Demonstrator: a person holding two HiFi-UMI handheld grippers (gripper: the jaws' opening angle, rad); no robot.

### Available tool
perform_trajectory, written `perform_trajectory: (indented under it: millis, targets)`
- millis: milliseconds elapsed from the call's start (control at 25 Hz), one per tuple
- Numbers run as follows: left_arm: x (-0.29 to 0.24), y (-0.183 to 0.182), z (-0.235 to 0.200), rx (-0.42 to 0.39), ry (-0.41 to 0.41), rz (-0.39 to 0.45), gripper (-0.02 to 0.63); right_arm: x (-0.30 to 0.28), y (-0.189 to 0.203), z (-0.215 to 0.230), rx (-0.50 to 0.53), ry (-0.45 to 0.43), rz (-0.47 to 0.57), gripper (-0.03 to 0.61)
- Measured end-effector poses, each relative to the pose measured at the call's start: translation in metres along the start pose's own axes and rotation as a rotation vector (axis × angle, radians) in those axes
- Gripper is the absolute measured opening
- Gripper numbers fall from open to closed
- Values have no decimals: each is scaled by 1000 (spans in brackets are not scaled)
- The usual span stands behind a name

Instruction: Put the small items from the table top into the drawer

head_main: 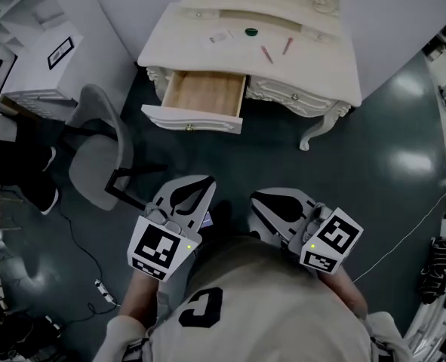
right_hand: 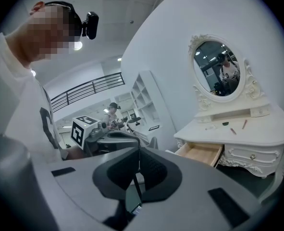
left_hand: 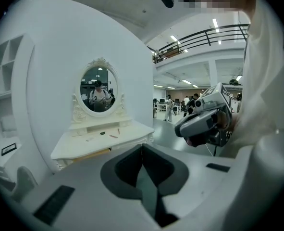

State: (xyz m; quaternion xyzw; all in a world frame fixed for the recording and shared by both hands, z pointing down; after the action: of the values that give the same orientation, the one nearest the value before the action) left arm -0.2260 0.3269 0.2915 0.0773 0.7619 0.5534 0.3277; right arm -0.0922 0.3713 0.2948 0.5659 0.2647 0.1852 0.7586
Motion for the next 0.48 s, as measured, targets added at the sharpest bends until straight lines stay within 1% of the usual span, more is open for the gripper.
perform_trajectory:
  millis: [160, 280, 480]
  targets:
    - [-2, -4, -22, -26, 17, -5, 57, -20, -6, 10, -10, 38, 12, 28]
    - [-3, -8, -38, -23, 28, 0, 57, -35, -11, 17, -22, 62, 16, 28]
    - [-6, -16, -61, -28, 52, 18, 57, -63, -19, 26, -22, 77, 11, 28]
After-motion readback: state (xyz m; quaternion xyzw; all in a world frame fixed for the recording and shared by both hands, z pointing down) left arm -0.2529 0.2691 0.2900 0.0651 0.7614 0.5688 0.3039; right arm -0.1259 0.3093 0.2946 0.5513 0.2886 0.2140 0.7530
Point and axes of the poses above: the fingertips, and each gripper's own axes: x backward along the fingers, z to its right, y out of its underside, the point moved 5 cm from there along x, backward along the fingers, and after that the axes turned 10 degrees about x, right-handed, at the moved point
